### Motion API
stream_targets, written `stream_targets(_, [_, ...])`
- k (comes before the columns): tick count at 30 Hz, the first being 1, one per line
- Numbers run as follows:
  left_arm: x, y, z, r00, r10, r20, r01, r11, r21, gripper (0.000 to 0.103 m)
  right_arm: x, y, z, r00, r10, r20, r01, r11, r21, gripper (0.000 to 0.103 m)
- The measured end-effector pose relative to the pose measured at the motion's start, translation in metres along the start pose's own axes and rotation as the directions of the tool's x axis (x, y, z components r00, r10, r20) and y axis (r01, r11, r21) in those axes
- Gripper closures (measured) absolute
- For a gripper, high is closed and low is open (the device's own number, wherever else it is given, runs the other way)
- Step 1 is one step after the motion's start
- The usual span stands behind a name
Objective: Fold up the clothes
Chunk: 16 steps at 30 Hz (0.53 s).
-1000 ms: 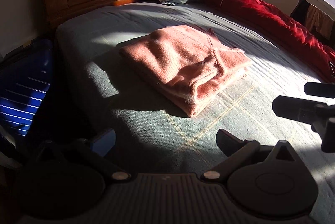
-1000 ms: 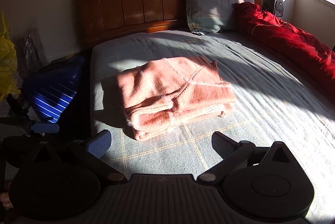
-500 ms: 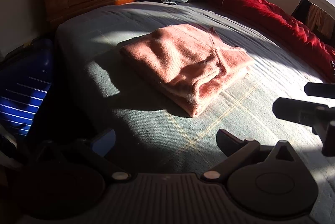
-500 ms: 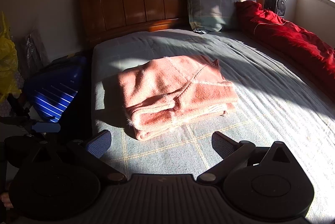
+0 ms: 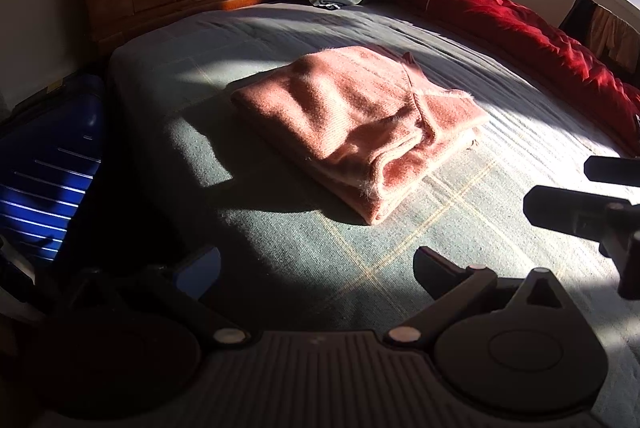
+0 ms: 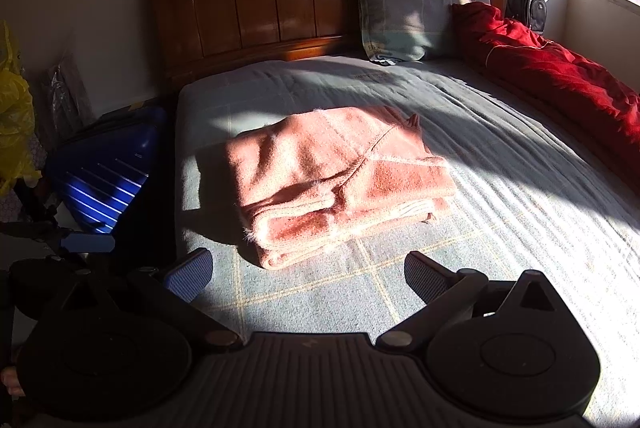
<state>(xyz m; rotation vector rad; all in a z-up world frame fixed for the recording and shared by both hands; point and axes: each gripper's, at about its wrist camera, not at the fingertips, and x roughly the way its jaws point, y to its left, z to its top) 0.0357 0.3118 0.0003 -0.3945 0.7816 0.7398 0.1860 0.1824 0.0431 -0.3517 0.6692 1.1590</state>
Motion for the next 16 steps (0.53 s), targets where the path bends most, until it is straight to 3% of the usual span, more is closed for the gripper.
stream_targets(16, [0.0010, -0.0010, 0.0020, 1.000, 0.001, -0.004, -0.001, 1.000, 0.003, 0.001, 0.0005, 0.0005, 0.0012, 1.000, 0.000, -0.001, 0.000, 1.000, -0.004, 0.000])
